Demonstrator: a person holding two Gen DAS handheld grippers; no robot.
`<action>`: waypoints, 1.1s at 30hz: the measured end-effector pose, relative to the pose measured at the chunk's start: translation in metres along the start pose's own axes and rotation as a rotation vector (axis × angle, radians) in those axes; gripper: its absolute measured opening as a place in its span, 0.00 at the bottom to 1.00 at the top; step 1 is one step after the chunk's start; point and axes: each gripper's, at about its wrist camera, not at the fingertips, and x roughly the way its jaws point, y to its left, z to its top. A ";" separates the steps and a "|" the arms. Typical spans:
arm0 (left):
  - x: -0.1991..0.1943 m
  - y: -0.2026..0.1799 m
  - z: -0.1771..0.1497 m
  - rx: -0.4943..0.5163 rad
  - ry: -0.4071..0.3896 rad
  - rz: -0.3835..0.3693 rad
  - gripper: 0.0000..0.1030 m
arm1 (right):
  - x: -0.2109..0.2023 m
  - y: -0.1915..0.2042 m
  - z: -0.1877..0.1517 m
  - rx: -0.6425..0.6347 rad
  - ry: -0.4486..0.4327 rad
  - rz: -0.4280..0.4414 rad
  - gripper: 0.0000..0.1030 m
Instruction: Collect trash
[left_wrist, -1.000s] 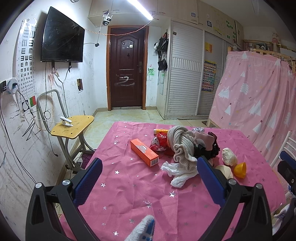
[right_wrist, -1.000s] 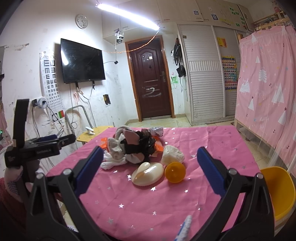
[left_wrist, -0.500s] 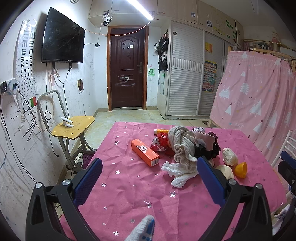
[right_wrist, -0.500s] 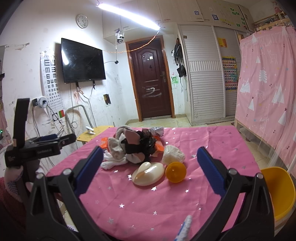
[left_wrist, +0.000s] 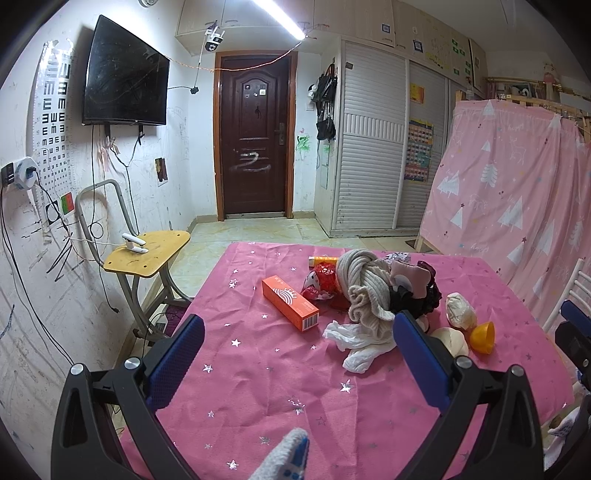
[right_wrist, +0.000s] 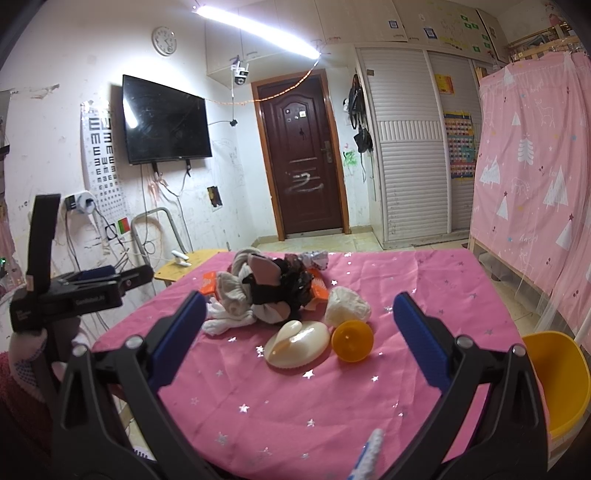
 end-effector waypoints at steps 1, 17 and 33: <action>-0.001 0.001 0.000 0.000 0.000 0.001 0.91 | 0.000 0.000 0.000 0.000 0.001 0.000 0.94; 0.006 0.002 -0.004 0.007 0.019 -0.003 0.91 | 0.005 0.003 -0.014 0.003 0.025 0.008 0.94; 0.064 -0.015 -0.013 0.096 0.204 -0.208 0.91 | 0.067 -0.015 -0.023 0.042 0.267 0.133 0.94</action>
